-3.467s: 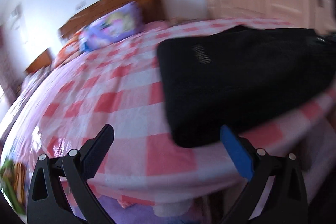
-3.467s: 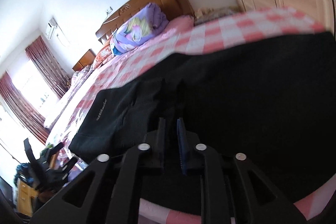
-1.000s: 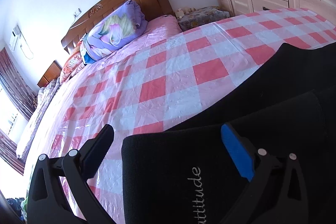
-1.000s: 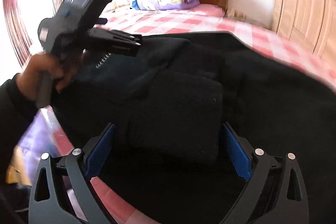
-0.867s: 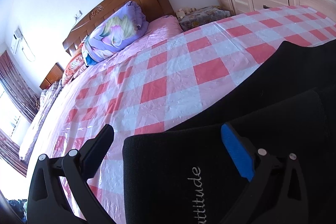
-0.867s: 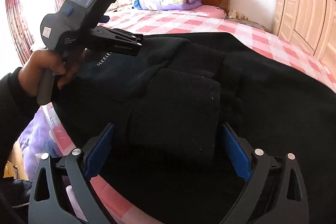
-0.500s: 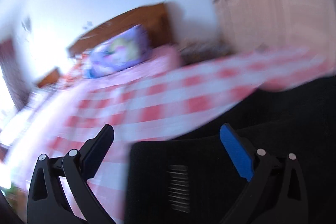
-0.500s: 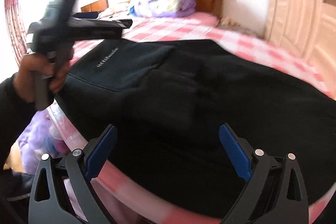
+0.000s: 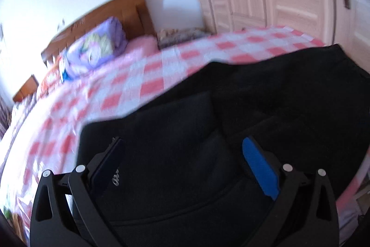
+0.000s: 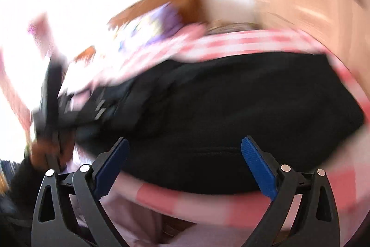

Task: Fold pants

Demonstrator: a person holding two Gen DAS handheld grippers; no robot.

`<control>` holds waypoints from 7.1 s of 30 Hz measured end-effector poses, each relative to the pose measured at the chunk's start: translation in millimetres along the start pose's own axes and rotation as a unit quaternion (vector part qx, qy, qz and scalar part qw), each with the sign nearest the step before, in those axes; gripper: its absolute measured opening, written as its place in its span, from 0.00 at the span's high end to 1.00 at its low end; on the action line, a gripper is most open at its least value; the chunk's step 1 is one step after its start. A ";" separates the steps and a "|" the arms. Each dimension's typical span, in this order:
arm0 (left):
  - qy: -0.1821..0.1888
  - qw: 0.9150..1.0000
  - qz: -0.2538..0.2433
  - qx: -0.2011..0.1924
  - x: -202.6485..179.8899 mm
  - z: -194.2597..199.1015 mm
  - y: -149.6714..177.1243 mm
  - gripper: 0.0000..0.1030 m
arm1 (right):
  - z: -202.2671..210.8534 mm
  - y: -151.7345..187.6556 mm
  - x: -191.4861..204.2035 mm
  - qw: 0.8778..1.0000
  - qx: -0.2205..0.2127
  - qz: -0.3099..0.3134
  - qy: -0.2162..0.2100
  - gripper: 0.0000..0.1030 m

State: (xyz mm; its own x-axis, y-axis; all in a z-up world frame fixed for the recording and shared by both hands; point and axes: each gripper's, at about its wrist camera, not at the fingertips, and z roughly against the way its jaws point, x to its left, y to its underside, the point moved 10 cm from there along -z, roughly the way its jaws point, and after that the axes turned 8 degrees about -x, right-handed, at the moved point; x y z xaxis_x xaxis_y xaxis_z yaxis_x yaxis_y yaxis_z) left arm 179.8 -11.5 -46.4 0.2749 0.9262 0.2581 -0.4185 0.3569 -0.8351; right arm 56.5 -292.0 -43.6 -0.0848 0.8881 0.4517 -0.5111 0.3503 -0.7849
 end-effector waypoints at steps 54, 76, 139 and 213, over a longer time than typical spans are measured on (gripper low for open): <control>0.203 0.974 -0.091 0.047 -169.2 -26.6 -102.2 0.02 | -1.4 -41.1 -112.8 0.989 -0.084 -0.036 0.115 0.62; 0.102 0.855 -0.417 0.290 -388.5 -96.2 -101.3 0.06 | -0.2 -29.3 -86.2 0.955 -0.135 0.106 0.242 0.57; 0.034 0.905 0.423 0.040 254.2 39.5 67.5 0.20 | -45.5 47.3 145.6 0.951 -0.088 0.294 0.035 0.05; 0.143 0.980 0.134 -0.029 67.0 24.7 52.4 0.07 | -197.4 42.1 210.6 0.922 0.197 0.323 -0.088 0.04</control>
State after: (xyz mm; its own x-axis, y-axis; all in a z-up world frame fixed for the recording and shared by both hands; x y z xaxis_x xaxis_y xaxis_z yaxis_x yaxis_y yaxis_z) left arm 154.9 72.3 -60.8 0.3976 0.9104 -0.1140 -0.4606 0.0906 -0.8830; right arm 186.0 -31.5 -65.2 -0.5992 0.7999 0.0334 -0.5735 -0.3998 -0.7150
